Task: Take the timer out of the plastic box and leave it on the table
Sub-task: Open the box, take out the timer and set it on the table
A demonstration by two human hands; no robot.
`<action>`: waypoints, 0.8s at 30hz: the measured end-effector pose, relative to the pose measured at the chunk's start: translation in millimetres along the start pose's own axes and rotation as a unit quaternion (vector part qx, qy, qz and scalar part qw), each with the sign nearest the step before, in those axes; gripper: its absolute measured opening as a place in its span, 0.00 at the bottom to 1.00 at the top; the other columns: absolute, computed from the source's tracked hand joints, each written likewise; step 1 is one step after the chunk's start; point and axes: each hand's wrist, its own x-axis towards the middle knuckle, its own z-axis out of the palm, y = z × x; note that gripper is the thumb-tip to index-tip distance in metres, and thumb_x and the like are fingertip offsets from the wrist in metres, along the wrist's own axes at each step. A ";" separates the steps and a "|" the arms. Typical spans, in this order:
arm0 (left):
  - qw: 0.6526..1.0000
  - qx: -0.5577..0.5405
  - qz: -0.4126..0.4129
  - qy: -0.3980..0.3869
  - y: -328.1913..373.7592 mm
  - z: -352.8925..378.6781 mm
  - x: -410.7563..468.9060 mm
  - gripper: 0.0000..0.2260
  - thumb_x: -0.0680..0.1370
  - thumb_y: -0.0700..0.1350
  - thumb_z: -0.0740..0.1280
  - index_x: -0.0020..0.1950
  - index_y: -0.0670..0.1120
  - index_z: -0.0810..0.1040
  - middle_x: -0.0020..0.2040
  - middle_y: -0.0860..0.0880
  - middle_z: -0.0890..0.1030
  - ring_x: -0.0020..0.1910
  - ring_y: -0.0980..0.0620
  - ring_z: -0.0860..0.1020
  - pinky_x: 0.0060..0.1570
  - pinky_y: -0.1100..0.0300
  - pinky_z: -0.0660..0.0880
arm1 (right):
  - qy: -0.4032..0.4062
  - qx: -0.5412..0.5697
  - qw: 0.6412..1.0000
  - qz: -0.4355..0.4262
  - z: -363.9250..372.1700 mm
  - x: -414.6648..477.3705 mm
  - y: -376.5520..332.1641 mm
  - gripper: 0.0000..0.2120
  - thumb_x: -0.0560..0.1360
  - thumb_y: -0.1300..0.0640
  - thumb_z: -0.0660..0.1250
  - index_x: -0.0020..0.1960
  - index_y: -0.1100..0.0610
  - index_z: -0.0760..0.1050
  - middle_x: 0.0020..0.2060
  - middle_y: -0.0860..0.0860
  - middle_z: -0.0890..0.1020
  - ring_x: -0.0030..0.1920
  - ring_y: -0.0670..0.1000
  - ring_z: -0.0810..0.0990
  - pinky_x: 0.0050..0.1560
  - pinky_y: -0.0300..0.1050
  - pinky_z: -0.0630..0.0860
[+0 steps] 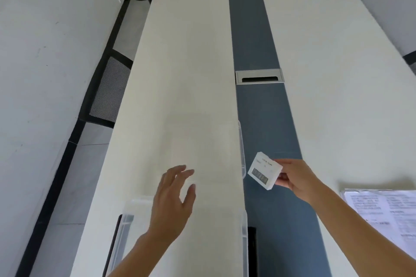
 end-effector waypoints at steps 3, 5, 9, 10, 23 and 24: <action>0.987 -0.112 -0.009 -0.111 34.0 24.5 18.0 0.11 0.76 0.46 0.65 0.58 0.53 0.77 0.56 0.58 0.76 0.54 0.60 0.76 0.52 0.67 0.74 | -0.087 -0.027 0.996 0.022 -2.7 -18.4 10.3 0.13 0.76 0.69 0.60 0.52 0.63 0.83 0.47 0.60 0.86 0.49 0.60 0.85 0.51 0.54 0.81; 0.969 -0.154 -0.045 -0.188 52.7 40.7 27.4 0.12 0.76 0.48 0.66 0.59 0.54 0.76 0.57 0.59 0.77 0.54 0.59 0.76 0.50 0.69 0.75 | -0.128 -0.037 0.991 0.023 -2.6 -30.7 13.5 0.12 0.76 0.68 0.61 0.49 0.62 0.84 0.46 0.60 0.87 0.48 0.58 0.85 0.51 0.54 0.81; 0.929 -0.212 -0.112 -0.282 71.6 65.8 36.6 0.11 0.75 0.47 0.67 0.58 0.51 0.78 0.55 0.55 0.82 0.52 0.55 0.79 0.49 0.63 0.77 | -0.157 -0.034 0.987 0.022 -6.5 -44.7 14.9 0.10 0.76 0.67 0.64 0.47 0.63 0.84 0.45 0.60 0.87 0.47 0.58 0.86 0.47 0.51 0.82; 0.920 -0.232 -0.126 -0.290 74.6 69.2 36.5 0.11 0.75 0.45 0.67 0.57 0.49 0.79 0.53 0.53 0.83 0.50 0.54 0.80 0.47 0.62 0.77 | -0.159 -0.025 0.987 0.023 -8.1 -47.2 14.1 0.09 0.76 0.67 0.64 0.48 0.63 0.84 0.46 0.60 0.87 0.47 0.58 0.86 0.46 0.50 0.82; 0.829 -0.357 -0.365 -0.229 90.1 98.1 44.1 0.09 0.74 0.40 0.68 0.51 0.37 0.78 0.44 0.42 0.86 0.42 0.44 0.83 0.41 0.56 0.81 | 0.020 -0.011 0.991 -0.135 -19.2 -79.2 34.9 0.15 0.74 0.49 0.68 0.60 0.50 0.77 0.48 0.45 0.86 0.52 0.46 0.82 0.49 0.46 0.81; 0.824 -0.359 -0.376 -0.225 90.6 102.1 44.5 0.09 0.74 0.40 0.68 0.50 0.36 0.79 0.44 0.42 0.86 0.41 0.45 0.83 0.40 0.58 0.80 | 0.016 -0.050 0.985 -0.163 -18.2 -83.6 39.6 0.21 0.70 0.47 0.72 0.61 0.45 0.74 0.50 0.42 0.84 0.54 0.45 0.81 0.50 0.44 0.81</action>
